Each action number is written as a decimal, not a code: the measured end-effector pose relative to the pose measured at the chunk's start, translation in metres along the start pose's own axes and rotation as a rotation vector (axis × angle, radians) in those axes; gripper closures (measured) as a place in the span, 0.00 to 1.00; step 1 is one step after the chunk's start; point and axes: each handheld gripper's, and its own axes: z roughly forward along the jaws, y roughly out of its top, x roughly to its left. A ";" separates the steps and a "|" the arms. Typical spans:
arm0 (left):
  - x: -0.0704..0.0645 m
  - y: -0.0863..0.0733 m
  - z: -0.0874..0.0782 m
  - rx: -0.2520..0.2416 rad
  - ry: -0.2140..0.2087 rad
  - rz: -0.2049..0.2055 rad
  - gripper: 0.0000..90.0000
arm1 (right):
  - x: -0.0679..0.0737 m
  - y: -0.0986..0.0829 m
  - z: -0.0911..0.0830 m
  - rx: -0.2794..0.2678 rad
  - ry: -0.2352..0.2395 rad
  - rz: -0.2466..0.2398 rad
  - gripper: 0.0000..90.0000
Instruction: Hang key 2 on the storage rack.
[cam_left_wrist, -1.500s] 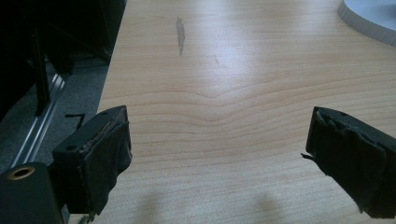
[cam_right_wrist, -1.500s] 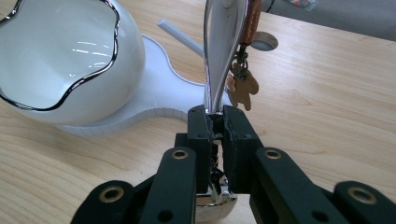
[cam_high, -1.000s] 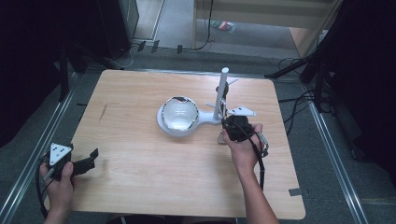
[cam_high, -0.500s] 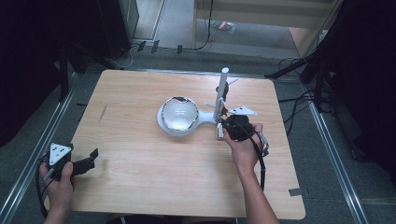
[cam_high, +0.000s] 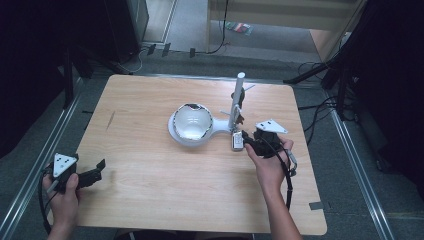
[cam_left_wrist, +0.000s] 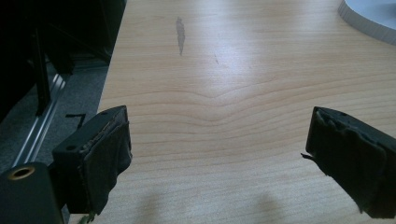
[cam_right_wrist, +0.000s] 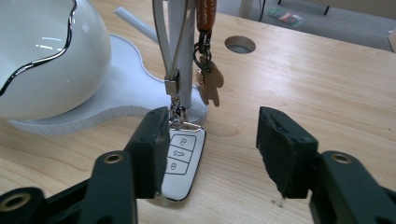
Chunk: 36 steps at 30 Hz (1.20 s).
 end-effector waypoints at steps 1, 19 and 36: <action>0.000 0.000 0.000 0.000 0.000 0.001 0.08 | -0.001 -0.001 -0.003 -0.002 0.003 0.006 0.45; 0.000 0.000 0.000 -0.001 0.001 0.001 0.08 | -0.004 -0.019 -0.031 0.027 -0.020 0.038 0.00; 0.000 0.000 0.000 0.000 0.001 0.001 0.08 | -0.019 -0.053 -0.051 0.035 -0.042 0.049 0.00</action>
